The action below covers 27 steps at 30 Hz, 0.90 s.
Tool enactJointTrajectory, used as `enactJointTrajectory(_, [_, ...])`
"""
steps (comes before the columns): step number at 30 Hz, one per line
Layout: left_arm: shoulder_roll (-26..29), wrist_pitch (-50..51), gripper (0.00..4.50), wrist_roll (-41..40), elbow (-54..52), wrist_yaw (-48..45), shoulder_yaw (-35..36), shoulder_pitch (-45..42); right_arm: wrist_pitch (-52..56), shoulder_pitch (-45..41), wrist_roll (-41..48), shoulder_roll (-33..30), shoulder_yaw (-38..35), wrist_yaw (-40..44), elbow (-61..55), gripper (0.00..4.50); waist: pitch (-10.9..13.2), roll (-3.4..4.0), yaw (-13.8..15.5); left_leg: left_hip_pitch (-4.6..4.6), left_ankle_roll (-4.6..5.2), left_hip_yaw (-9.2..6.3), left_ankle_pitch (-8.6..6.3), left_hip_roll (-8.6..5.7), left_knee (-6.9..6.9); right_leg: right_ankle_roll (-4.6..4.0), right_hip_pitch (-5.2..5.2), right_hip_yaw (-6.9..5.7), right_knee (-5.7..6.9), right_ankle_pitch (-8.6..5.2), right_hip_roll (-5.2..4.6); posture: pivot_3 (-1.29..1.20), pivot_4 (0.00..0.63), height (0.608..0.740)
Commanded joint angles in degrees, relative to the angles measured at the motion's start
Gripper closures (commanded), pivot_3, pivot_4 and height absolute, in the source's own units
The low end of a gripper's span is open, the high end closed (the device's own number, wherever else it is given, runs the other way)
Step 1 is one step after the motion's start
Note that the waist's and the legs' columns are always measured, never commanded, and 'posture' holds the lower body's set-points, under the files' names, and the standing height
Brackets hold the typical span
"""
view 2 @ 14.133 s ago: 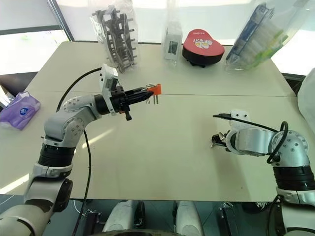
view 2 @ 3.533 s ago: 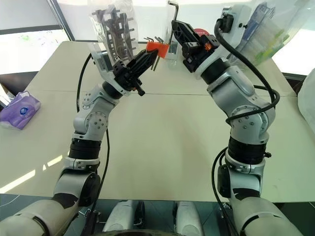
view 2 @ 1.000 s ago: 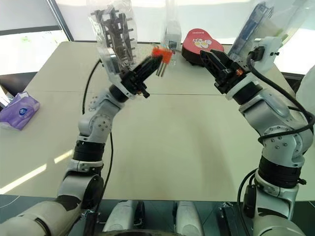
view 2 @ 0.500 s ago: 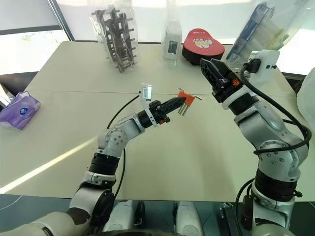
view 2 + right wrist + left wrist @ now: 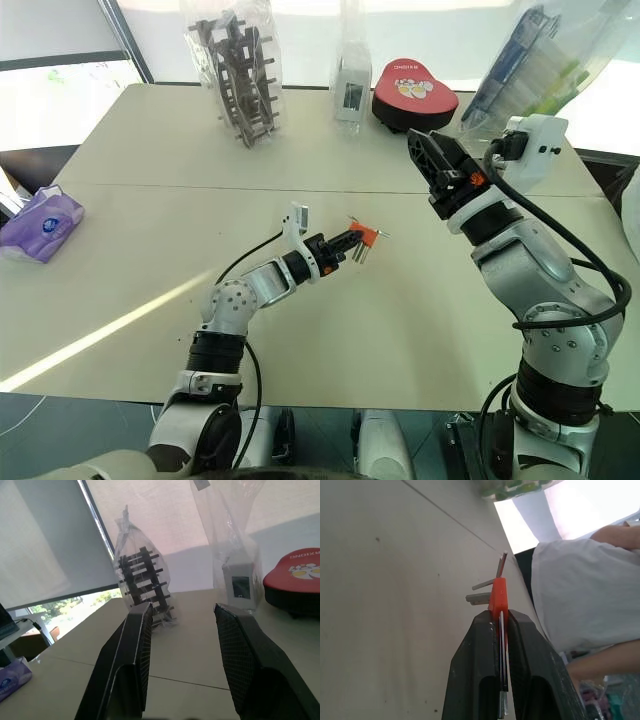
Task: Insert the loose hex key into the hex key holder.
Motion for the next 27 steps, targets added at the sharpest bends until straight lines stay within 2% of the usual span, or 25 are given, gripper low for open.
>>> enactJointTrajectory(1, [-2.17, 1.71, 4.50, -1.78, 0.14, 2.01, 1.33, -0.86, -1.46, -1.41, 0.64, -0.89, -0.57, 0.58, -0.33, 2.51, 0.00, 0.00, -0.01, 0.00, 0.00, 0.00, 0.00, 0.00, 0.00, 0.00, 0.00, 0.00, 0.00, 0.00, 0.00, 0.00, 0.150, 0.740])
enactJointTrajectory(11, [-0.87, 4.67, 4.50, -2.37, 4.71, 5.77, 3.77, -2.10, -2.58, -2.39, -0.58, -1.36, 0.03, 2.45, 1.64, 2.51, -0.03, 0.02, -0.01, 0.02, 0.00, -0.01, 0.00, 0.00, 0.00, -0.02, 0.02, 0.00, 0.01, -0.01, 0.00, 0.00, 0.150, 0.740])
enactJointTrajectory(13, [0.70, 6.54, 3.63, -2.33, 4.40, 4.82, 2.76, -1.47, -2.80, -2.71, -0.97, -1.31, 0.22, 3.02, 2.07, 2.45, -0.04, 0.02, -0.02, 0.04, 0.00, -0.02, 0.00, -0.01, 0.00, -0.17, 0.05, 0.00, 0.01, -0.09, 0.01, 0.00, 0.150, 0.740])
enactJointTrajectory(14, [1.19, 7.15, 3.33, -2.28, 4.27, 4.39, 2.35, -1.24, -2.91, -2.74, -1.10, -1.34, 0.20, 3.31, 2.26, 2.45, -0.04, 0.02, -0.02, 0.04, 0.00, -0.02, 0.00, -0.01, 0.00, -0.18, 0.05, 0.00, 0.01, -0.10, 0.01, 0.00, 0.150, 0.740])
enactJointTrajectory(20, [5.28, 9.73, 0.31, -0.19, 2.22, 3.18, 0.53, -1.32, -3.59, -3.50, -2.19, -1.34, 0.65, 5.26, 3.98, 2.45, -0.07, 0.01, -0.03, 0.07, 0.00, -0.02, 0.00, -0.01, 0.01, -0.17, 0.10, -0.01, 0.00, -0.10, 0.01, 0.00, 0.150, 0.740])
enactJointTrajectory(21, [6.38, 10.46, 0.03, -0.07, 1.23, 2.74, 0.05, -1.40, -3.73, -3.79, -2.47, -1.27, 0.81, 5.70, 4.44, 2.45, -0.07, 0.02, -0.03, 0.10, 0.00, -0.02, 0.00, -0.01, 0.01, -0.18, 0.13, -0.01, 0.01, -0.10, 0.01, 0.00, 0.150, 0.740])
enactJointTrajectory(27, [16.59, 7.96, 0.03, 4.95, -5.25, -2.59, -6.95, -2.16, -4.36, -5.40, -4.15, -1.16, 1.81, 8.19, 6.82, 2.45, -0.08, 0.03, -1.34, 0.16, -0.01, -0.27, 0.00, -0.01, -0.02, -0.23, 0.13, -0.01, 0.10, -0.12, 0.13, 0.00, 0.150, 0.740])
